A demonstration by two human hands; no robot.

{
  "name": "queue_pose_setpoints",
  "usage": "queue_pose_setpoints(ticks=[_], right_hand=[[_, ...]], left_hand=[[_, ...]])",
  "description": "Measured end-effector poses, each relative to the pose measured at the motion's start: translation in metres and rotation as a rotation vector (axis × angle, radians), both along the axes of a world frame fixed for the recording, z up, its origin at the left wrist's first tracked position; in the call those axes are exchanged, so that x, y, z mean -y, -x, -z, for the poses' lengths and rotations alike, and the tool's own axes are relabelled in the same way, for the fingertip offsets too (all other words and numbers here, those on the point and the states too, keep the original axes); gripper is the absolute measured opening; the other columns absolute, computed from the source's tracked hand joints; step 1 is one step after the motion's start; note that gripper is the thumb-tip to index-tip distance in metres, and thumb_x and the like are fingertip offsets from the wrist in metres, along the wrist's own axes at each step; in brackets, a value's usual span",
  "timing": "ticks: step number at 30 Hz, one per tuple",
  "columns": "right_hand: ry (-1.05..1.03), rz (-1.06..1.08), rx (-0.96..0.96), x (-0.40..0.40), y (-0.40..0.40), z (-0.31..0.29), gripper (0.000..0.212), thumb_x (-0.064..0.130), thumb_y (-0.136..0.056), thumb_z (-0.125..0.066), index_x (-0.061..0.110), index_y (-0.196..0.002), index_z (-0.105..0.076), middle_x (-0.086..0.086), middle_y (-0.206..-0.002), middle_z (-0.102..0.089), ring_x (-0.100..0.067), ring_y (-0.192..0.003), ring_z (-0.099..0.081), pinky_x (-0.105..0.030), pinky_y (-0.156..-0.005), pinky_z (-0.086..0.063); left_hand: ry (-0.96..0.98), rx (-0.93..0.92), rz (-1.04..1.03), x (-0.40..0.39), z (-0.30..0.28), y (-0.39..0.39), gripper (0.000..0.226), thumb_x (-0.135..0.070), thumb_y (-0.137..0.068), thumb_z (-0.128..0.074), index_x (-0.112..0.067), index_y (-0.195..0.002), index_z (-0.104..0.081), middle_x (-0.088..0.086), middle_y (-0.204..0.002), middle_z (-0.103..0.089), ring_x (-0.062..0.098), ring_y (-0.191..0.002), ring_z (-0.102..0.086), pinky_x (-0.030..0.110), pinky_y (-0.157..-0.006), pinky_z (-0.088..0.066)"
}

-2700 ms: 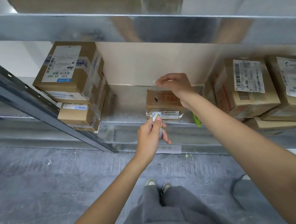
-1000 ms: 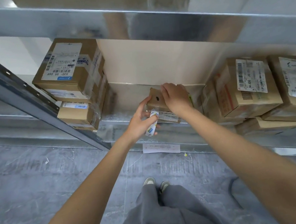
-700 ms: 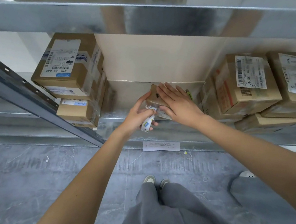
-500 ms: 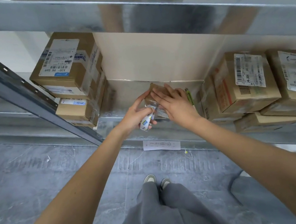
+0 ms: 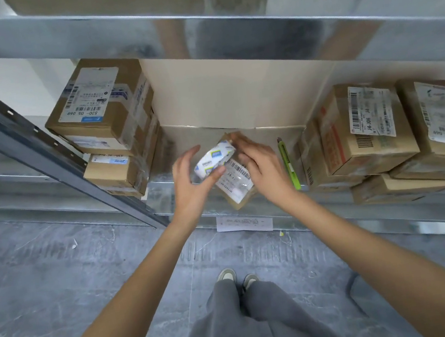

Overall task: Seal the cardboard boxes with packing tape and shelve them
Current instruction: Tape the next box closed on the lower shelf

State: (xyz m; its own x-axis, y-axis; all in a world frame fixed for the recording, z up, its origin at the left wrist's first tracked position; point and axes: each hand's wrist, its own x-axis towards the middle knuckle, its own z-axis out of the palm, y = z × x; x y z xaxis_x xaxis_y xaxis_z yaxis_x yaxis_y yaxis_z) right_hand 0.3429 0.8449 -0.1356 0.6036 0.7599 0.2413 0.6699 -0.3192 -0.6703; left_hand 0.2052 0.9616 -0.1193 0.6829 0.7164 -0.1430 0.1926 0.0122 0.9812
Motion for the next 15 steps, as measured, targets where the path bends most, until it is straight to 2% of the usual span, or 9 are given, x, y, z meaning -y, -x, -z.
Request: queue_pose_setpoints(ticks=[1, 3, 5, 8, 10, 12, 15], right_hand=[[-0.073, -0.007, -0.096, -0.001, 0.006, 0.001, 0.042, 0.010, -0.096, -0.044, 0.010, -0.137, -0.054, -0.006, -0.142, -0.053, -0.024, -0.127, -0.053, -0.036, -0.108, -0.040], [-0.137, 0.030, -0.212, -0.003, 0.018, 0.002, 0.042, 0.004, -0.094, -0.044, 0.004, -0.135, -0.055, -0.009, -0.139, -0.055, -0.011, -0.128, -0.049, -0.020, -0.110, -0.035], [-0.091, 0.083, -0.273, -0.005, 0.022, 0.012, 0.042, 0.009, -0.095, -0.045, 0.005, -0.136, -0.053, -0.009, -0.142, -0.053, -0.011, -0.130, -0.046, -0.014, -0.110, -0.030], [0.084, 0.094, -0.421, -0.007, 0.020, 0.029, 0.059, 0.037, -0.088, -0.063, 0.016, -0.141, -0.046, -0.007, -0.146, -0.047, -0.019, -0.137, -0.041, -0.033, -0.113, -0.034], [0.120, 0.107, -0.453, -0.008, 0.017, 0.037, 0.070, 0.051, -0.081, -0.065, 0.019, -0.139, -0.044, -0.005, -0.142, -0.050, -0.020, -0.134, -0.044, -0.042, -0.109, -0.038], [0.135, 0.132, -0.427, -0.009, 0.015, 0.044, 0.073, 0.060, -0.081, -0.058, 0.016, -0.138, -0.046, -0.008, -0.139, -0.052, -0.022, -0.131, -0.047, -0.045, -0.106, -0.040], [0.153, 0.159, -0.426, -0.007, 0.016, 0.048, 0.078, 0.064, -0.080, -0.051, 0.013, -0.139, -0.045, -0.011, -0.139, -0.052, -0.025, -0.130, -0.047, -0.045, -0.105, -0.040]], left_hand=[[0.048, 0.044, -0.021, -0.001, -0.003, -0.008, 0.045, -0.045, -0.071, -0.076, -0.041, -0.113, -0.061, 0.001, -0.126, -0.054, 0.007, -0.115, -0.055, 0.019, -0.094, -0.046], [0.172, 0.076, -0.095, 0.000, -0.007, -0.025, 0.023, -0.018, -0.081, -0.074, -0.020, -0.103, -0.068, 0.011, -0.106, -0.065, 0.015, -0.092, -0.063, 0.028, -0.080, -0.051], [0.179, 0.007, -0.136, -0.004, 0.003, -0.038, 0.020, -0.003, -0.082, -0.068, -0.011, -0.101, -0.068, 0.016, -0.104, -0.067, 0.019, -0.089, -0.065, 0.032, -0.078, -0.052], [0.118, -0.108, -0.129, -0.009, 0.026, -0.051, 0.021, -0.018, -0.073, -0.066, -0.031, -0.089, -0.068, 0.024, -0.128, -0.059, 0.033, -0.115, -0.061, 0.048, -0.095, -0.051], [0.033, -0.188, -0.106, -0.012, 0.045, -0.059, 0.021, -0.021, -0.075, -0.062, -0.039, -0.086, -0.064, 0.023, -0.131, -0.056, 0.035, -0.121, -0.057, 0.051, -0.098, -0.049], [-0.068, -0.247, -0.076, -0.009, 0.039, -0.062, 0.030, -0.010, -0.081, -0.058, -0.036, -0.095, -0.063, 0.022, -0.132, -0.055, 0.036, -0.124, -0.053, 0.050, -0.099, -0.048], [-0.202, -0.282, -0.033, -0.005, 0.031, -0.064, 0.047, 0.007, -0.078, -0.048, -0.018, -0.114, -0.065, 0.022, -0.132, -0.052, 0.037, -0.131, -0.045, 0.042, -0.101, -0.045]])
